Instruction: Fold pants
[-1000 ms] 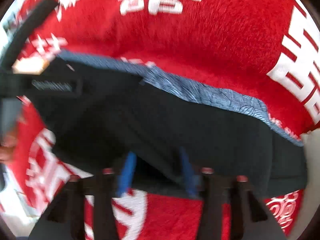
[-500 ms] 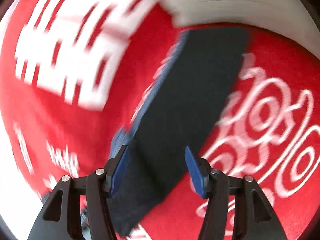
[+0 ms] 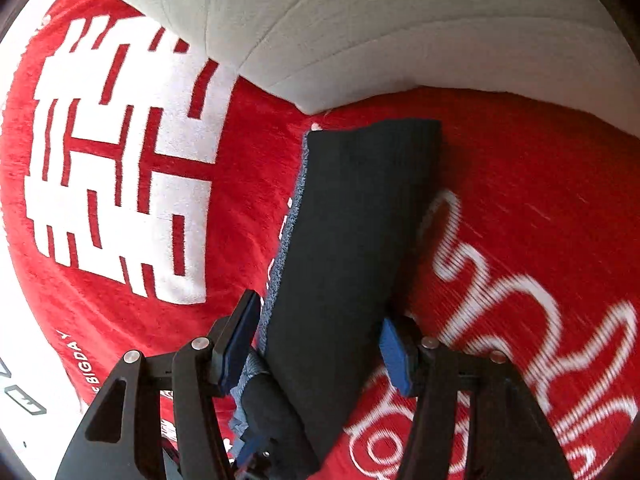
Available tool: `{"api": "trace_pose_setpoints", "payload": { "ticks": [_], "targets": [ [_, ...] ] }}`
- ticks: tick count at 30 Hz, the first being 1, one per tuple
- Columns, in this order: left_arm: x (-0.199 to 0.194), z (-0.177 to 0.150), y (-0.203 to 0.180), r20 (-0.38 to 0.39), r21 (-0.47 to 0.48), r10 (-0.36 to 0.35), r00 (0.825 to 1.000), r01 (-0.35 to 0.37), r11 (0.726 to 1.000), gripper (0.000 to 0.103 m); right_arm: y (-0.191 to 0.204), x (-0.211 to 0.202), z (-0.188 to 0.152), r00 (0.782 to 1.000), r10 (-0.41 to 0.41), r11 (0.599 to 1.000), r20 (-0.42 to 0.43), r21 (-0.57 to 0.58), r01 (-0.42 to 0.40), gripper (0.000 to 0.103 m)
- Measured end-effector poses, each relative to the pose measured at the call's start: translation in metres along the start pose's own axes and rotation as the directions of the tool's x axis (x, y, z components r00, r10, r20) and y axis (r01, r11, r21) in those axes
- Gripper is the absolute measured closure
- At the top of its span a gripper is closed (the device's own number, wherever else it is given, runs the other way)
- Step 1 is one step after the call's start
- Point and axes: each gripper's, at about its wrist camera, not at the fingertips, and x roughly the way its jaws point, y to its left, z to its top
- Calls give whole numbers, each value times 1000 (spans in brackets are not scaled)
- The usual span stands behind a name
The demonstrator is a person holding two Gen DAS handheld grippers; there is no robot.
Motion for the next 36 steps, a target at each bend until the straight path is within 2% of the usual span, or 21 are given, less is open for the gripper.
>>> {"api": "trace_pose_setpoints", "payload": {
  "ticks": [1, 2, 3, 5, 6, 9, 10, 14, 18, 21, 23, 25, 27, 30, 31, 34, 35, 36],
  "targets": [
    [0, 1, -3, 1, 0, 6, 1000, -6, 1000, 1, 3, 4, 3, 1000, -19, 1000, -19, -3, 19, 52],
    [1, 1, -5, 3, 0, 11, 1000, -11, 1000, 1, 4, 5, 4, 997, -65, 998, -40, -12, 65, 85],
    [1, 1, -6, 4, 0, 18, 1000, -18, 1000, 1, 6, 9, 5, 990, -125, 992, -59, -27, 124, 96],
    [4, 0, -8, 5, 3, 23, 1000, -23, 1000, 1, 15, 8, 4, 983, -174, 983, -55, -71, 170, 96],
    [4, 0, -8, 6, 4, 22, 1000, -22, 1000, 1, 27, 5, 0, 978, -203, 971, -39, -134, 196, 96],
    [8, 2, -10, -2, 7, 3, 1000, -3, 1000, 1, 80, -4, -23, 961, -271, 875, 49, -403, 267, 96],
    [5, 3, -6, -10, 0, -10, 1000, 10, 1000, 1, 104, -7, -36, 956, -281, 814, 86, -506, 285, 96],
    [-18, 3, 23, -9, -64, -41, 999, 40, 997, 1, 160, -13, -83, 952, -270, 623, 142, -728, 286, 96],
    [-44, -3, 68, 20, -102, -17, 1000, 19, 995, 1, 202, -3, -144, 953, -264, 431, 146, -866, 252, 96],
    [-60, -12, 118, 26, -142, 38, 999, -34, 989, 1, 217, 13, -190, 952, -278, 316, 129, -924, 217, 96],
    [-65, -21, 148, 17, -172, 75, 997, -71, 982, 1, 222, 37, -231, 943, -315, 221, 111, -957, 187, 96],
    [-65, -32, 182, -6, -216, 117, 993, -115, 970, 1, 218, 61, -268, 927, -358, 133, 113, -976, 170, 96],
    [-62, -44, 217, -45, -268, 153, 987, -160, 950, 1, 205, 88, -303, 900, -416, 47, 133, -985, 167, 95],
    [-61, -60, 252, -79, -312, 175, 981, -191, 931, 1, 179, 129, -335, 834, -510, -78, 212, -976, 201, 88],
    [-61, -65, 258, -83, -314, 179, 980, -196, 929, 1, 173, 138, -345, 813, -519, -140, 264, -965, 224, 86],
    [-61, -72, 269, -89, -304, 183, 979, -201, 931, 1, 170, 140, -369, 799, -467, -303, 379, -917, 259, 78],
    [-60, -72, 270, -90, -302, 180, 979, -200, 932, 1, 170, 139, -375, 798, -459, -335, 390, -908, 251, 76],
    [-60, -71, 271, -89, -301, 176, 980, -195, 933, 1, 172, 136, -379, 802, -457, -349, 384, -907, 236, 75]
  ]
}}
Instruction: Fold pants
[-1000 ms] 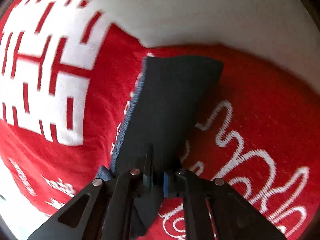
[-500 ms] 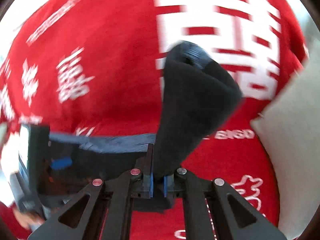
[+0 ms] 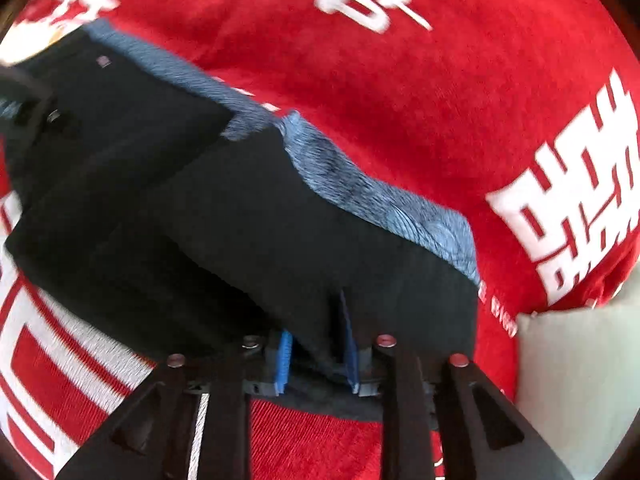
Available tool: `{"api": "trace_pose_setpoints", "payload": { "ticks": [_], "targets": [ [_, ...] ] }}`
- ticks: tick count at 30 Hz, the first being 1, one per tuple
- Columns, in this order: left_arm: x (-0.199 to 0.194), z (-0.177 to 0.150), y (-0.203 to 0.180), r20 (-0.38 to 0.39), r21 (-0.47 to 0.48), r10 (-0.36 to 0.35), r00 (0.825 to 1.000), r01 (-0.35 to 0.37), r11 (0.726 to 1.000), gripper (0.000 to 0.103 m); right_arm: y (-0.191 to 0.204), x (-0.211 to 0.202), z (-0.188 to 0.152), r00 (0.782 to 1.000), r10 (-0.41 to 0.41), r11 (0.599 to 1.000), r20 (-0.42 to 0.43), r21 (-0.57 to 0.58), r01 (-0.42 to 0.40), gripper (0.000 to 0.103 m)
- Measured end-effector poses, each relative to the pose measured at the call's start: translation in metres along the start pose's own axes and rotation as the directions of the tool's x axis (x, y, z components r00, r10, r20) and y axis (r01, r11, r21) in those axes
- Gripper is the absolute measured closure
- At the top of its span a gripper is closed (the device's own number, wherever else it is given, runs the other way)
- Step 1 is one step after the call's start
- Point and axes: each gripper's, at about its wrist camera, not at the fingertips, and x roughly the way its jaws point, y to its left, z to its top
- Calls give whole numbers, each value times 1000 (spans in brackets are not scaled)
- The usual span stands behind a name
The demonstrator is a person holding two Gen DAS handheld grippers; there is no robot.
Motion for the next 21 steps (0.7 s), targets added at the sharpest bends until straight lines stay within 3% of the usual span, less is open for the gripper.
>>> {"api": "trace_pose_setpoints", "payload": {
  "ticks": [3, 5, 6, 8, 10, 12, 13, 15, 17, 19, 21],
  "targets": [
    [3, 12, -4, 17, 7, -25, 1000, 25, 1000, 1, -6, -19, -3, 994, 108, 994, 17, 25, -108, 62],
    [-4, 18, -9, 28, 27, -47, 998, 47, 999, 1, -21, -34, -7, 971, 234, 968, 40, 86, -237, 34],
    [-8, 21, -15, 34, 45, -67, 997, 66, 997, 1, -35, -41, -11, 959, 277, 948, 57, 147, -282, 33],
    [-18, 29, -30, 52, 80, -117, 992, 113, 990, 1, -66, -44, -18, 949, 306, 905, 78, 287, -315, 33],
    [-24, 37, -52, 70, 123, -175, 982, 165, 979, 1, -109, -37, -27, 942, 323, 824, 91, 463, -327, 34],
    [-29, 45, -81, 81, 171, -235, 969, 219, 961, 1, -157, -13, -38, 940, 333, 708, 71, 639, -299, 49],
    [-30, 47, -94, 80, 190, -262, 962, 243, 951, 1, -173, 0, -43, 938, 343, 663, 52, 695, -280, 67],
    [-30, 51, -120, 66, 236, -322, 944, 299, 925, 1, -206, 28, -57, 933, 359, 555, 19, 799, -230, 71],
    [-22, 49, -148, 33, 284, -373, 927, 349, 893, 1, -225, 46, -64, 932, 362, 504, 7, 840, -202, 71],
    [-8, 43, -168, -12, 325, -403, 915, 385, 864, 1, -235, 57, -68, 931, 366, 492, -2, 850, -191, 71],
    [11, 33, -179, -55, 348, -345, 937, 342, 873, 1, -242, 70, -69, 917, 398, 459, 9, 864, -207, 71]
  ]
}}
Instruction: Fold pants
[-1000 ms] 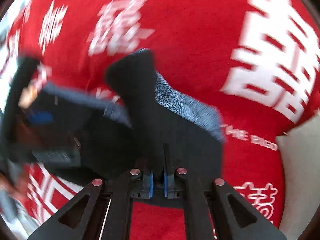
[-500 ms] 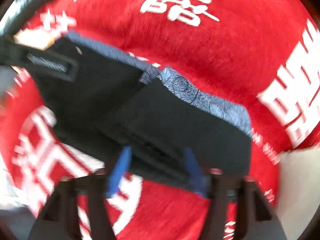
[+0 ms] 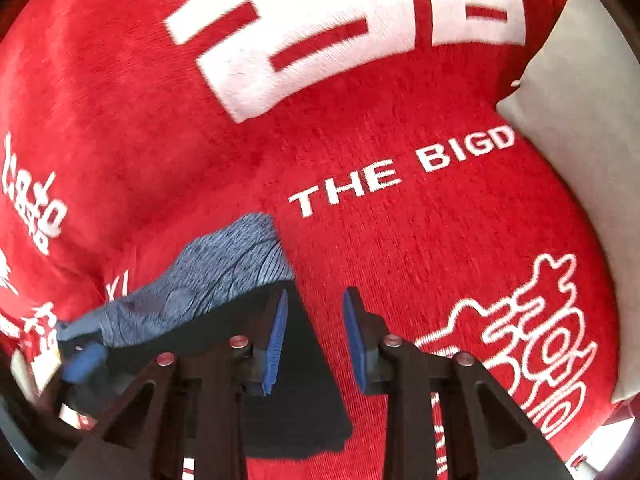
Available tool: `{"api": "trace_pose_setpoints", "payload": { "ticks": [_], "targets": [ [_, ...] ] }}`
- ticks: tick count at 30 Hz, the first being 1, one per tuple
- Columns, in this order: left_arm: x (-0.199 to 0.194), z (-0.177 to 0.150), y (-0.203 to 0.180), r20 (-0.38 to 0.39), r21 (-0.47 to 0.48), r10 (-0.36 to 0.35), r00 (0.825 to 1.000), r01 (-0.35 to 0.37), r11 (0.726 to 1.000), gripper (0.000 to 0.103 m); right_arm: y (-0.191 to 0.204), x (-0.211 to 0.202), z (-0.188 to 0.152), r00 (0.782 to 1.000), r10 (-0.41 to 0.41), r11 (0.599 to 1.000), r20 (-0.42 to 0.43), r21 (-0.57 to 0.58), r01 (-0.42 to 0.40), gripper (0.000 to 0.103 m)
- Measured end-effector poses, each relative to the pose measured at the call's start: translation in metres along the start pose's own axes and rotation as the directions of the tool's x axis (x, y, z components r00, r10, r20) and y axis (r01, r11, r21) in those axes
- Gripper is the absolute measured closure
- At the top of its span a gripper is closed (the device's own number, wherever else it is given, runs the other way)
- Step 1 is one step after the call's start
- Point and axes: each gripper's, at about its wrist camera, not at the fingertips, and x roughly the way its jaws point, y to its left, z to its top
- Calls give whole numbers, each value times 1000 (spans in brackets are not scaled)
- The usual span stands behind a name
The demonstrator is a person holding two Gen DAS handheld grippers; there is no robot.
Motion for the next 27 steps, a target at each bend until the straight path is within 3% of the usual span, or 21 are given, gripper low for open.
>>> {"api": "trace_pose_setpoints", "payload": {
  "ticks": [2, 3, 6, 9, 13, 16, 19, 23, 27],
  "targets": [
    [14, -15, 6, -44, -19, 7, 999, -8, 1000, 1, -4, 9, 7, 1000, 22, 999, -14, 24, -22, 71],
    [13, -22, 9, -28, -15, 32, 999, -32, 999, 1, -6, 15, 12, 998, 49, 998, -25, 40, -48, 71],
    [8, -38, 19, -25, -44, -9, 1000, 8, 999, 1, -6, 28, 22, 993, 110, 992, -43, 60, -108, 71],
    [8, -40, 17, -33, -35, 10, 999, -12, 999, 1, 5, 35, 27, 987, 150, 989, -60, 23, -149, 71],
    [11, -43, 10, -22, -35, 34, 999, -35, 999, 1, 22, 63, 27, 990, 59, 995, -127, -78, -69, 70],
    [12, -44, 8, -17, -30, 28, 999, -28, 999, 1, 22, 64, 27, 994, 20, 998, -110, -62, -26, 51],
    [6, -49, 10, -17, -31, 27, 1000, -27, 999, 1, 23, 45, 17, 997, 4, 998, -79, -55, -8, 46],
    [-12, -55, 19, -17, -80, 32, 999, -34, 996, 1, 27, 14, -3, 999, -19, 992, -48, -123, 13, 27],
    [-36, -67, 43, 2, -122, 42, 999, -41, 992, 1, 42, -3, -33, 996, -82, 980, -31, -187, 75, 23]
  ]
}}
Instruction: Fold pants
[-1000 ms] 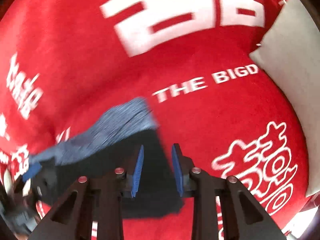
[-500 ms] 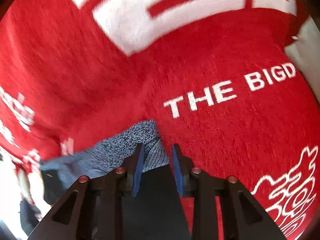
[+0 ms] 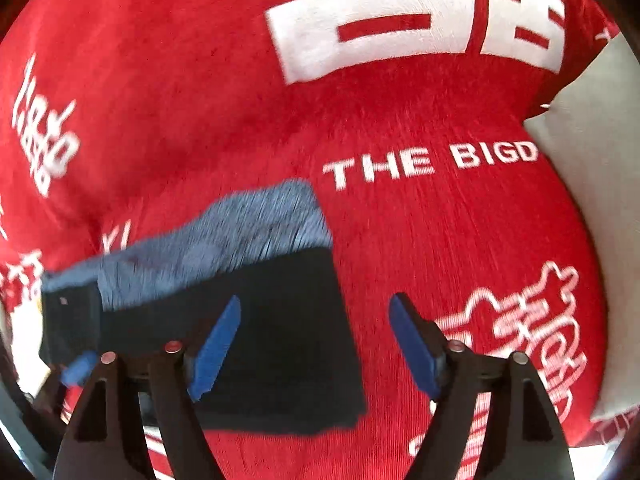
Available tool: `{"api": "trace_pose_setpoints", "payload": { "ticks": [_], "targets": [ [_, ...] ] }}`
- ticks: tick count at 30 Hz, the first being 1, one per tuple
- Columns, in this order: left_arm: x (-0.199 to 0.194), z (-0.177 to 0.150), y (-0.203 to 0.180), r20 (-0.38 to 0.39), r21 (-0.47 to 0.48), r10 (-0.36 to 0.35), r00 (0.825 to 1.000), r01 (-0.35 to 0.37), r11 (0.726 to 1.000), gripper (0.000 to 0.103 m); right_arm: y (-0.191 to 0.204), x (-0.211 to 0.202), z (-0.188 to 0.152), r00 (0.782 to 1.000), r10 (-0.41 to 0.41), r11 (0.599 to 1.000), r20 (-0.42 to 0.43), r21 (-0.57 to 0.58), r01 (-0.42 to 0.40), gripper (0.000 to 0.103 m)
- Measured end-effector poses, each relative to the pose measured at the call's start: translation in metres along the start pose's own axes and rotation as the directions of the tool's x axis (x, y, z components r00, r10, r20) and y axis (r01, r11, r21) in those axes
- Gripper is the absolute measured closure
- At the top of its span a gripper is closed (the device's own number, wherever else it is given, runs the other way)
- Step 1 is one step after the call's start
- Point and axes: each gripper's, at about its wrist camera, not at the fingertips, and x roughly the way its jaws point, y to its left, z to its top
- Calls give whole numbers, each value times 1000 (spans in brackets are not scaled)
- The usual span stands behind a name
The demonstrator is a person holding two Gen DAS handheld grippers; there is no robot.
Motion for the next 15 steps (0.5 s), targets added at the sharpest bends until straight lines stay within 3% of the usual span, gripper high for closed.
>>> {"api": "trace_pose_setpoints", "payload": {
  "ticks": [5, 10, 15],
  "targets": [
    [-13, -13, 43, -36, -93, 7, 999, -10, 996, 1, 42, -15, -27, 999, -47, 993, 20, -106, 49, 23],
    [-22, -34, 87, -42, -216, 26, 999, -35, 976, 1, 107, -14, -44, 999, -42, 959, 30, -278, 49, 23],
    [-29, -51, 120, -45, -276, 62, 997, -72, 958, 1, 154, 6, -50, 999, -34, 936, -27, -350, 22, 23]
  ]
}}
